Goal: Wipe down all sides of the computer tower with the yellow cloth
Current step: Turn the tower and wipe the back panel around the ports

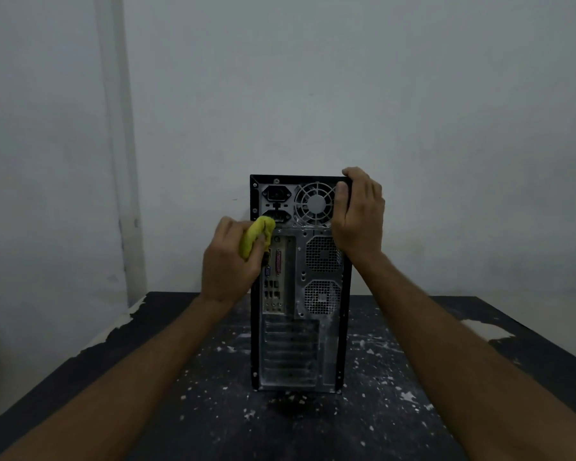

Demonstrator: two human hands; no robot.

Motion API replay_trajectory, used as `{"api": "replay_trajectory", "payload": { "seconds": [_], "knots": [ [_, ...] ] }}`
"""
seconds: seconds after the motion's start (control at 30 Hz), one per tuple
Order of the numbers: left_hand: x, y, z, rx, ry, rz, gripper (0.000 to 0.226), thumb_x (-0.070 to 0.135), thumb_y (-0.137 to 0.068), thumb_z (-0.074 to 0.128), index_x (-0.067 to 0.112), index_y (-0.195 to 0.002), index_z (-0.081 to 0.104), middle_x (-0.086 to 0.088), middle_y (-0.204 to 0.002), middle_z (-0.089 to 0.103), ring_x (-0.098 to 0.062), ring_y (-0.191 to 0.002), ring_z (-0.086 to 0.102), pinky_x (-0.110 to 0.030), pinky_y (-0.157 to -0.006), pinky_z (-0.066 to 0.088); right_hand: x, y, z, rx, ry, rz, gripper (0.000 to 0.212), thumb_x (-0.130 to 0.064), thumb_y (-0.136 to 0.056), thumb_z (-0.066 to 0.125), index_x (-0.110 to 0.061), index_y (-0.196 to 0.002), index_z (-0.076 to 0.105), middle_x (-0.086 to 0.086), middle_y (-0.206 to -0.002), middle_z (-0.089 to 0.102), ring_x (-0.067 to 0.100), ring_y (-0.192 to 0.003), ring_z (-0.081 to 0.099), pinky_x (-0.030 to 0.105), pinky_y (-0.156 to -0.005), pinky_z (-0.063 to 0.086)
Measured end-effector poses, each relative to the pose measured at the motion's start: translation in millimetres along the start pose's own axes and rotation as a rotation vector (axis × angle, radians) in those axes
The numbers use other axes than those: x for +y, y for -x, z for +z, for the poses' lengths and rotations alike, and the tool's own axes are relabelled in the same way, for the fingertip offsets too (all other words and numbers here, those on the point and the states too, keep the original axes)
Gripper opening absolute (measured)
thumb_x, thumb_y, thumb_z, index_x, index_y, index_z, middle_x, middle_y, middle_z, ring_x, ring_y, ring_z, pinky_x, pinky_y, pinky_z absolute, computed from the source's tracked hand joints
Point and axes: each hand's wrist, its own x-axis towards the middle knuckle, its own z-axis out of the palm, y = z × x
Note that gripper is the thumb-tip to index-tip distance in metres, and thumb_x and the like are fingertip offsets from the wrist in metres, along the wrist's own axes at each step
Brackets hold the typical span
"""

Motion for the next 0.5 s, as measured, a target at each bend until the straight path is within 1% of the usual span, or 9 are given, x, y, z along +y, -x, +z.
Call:
{"api": "replay_trajectory", "payload": {
  "seconds": [0.07,0.13,0.17,0.27,0.33,0.4,0.5],
  "knots": [
    [-5.8,28.7,3.9,-0.084,-0.031,0.043,0.029,0.027,-0.095,0.072,0.005,-0.114,0.067,-0.002,-0.096,0.052,-0.01,-0.066,0.047,-0.012,-0.055,0.042,0.9,-1.0,-1.8,-0.011,-0.016,-0.014,0.034,-0.032,-0.106,0.038,-0.013,-0.127,0.056,0.001,-0.127,0.061,0.021,-0.118,0.05,0.044,-0.095,0.043],
    [-11.5,60.9,5.0,-0.179,-0.069,0.105,0.038,0.035,-0.093,0.071,0.009,-0.12,0.068,0.003,-0.094,0.046,-0.011,-0.062,0.046,-0.027,-0.046,0.047,1.6,-0.7,-1.6,-0.022,-0.011,-0.015,0.034,-0.032,-0.106,0.038,-0.014,-0.128,0.056,0.0,-0.126,0.06,0.021,-0.117,0.05,0.045,-0.094,0.043],
    [-13.1,66.4,6.0,-0.194,-0.08,0.114,0.039,0.036,-0.092,0.071,0.01,-0.121,0.069,0.004,-0.092,0.045,-0.011,-0.061,0.045,-0.029,-0.044,0.047,1.9,-0.4,-0.9,-0.023,-0.007,-0.012,0.034,-0.033,-0.106,0.038,-0.015,-0.128,0.055,0.0,-0.127,0.06,0.02,-0.117,0.05,0.045,-0.094,0.043],
    [-2.4,41.4,7.9,-0.111,-0.103,0.085,0.037,0.032,-0.091,0.076,0.009,-0.119,0.071,0.003,-0.09,0.048,-0.011,-0.06,0.044,-0.025,-0.045,0.041,1.7,-0.8,0.9,-0.025,-0.01,0.002,0.034,-0.034,-0.106,0.038,-0.015,-0.128,0.055,0.0,-0.128,0.06,0.019,-0.116,0.05,0.044,-0.094,0.043],
    [7.1,17.6,8.5,-0.066,-0.149,0.106,0.034,0.03,-0.09,0.079,0.012,-0.118,0.072,0.0,-0.089,0.051,-0.012,-0.06,0.044,-0.024,-0.047,0.038,0.5,-0.3,0.5,-0.019,-0.005,0.002,0.034,-0.035,-0.105,0.039,-0.015,-0.128,0.055,0.0,-0.127,0.06,0.019,-0.115,0.05,0.044,-0.093,0.043],
    [14.5,7.4,11.9,-0.111,-0.188,0.181,0.033,0.029,-0.089,0.078,0.015,-0.119,0.073,-0.001,-0.088,0.051,-0.012,-0.061,0.043,-0.024,-0.049,0.035,-0.6,0.4,0.0,-0.013,-0.002,-0.001,0.034,-0.035,-0.104,0.04,-0.015,-0.127,0.055,0.0,-0.127,0.061,0.02,-0.114,0.051,0.042,-0.091,0.042],
    [17.6,9.4,16.9,-0.172,-0.246,0.26,0.036,0.027,-0.088,0.078,0.016,-0.121,0.073,-0.003,-0.088,0.05,-0.018,-0.063,0.045,-0.028,-0.047,0.037,-0.9,0.5,0.3,-0.005,-0.006,0.004,0.035,-0.036,-0.103,0.041,-0.015,-0.127,0.056,0.0,-0.127,0.061,0.021,-0.114,0.051,0.041,-0.09,0.04]
  ]
}}
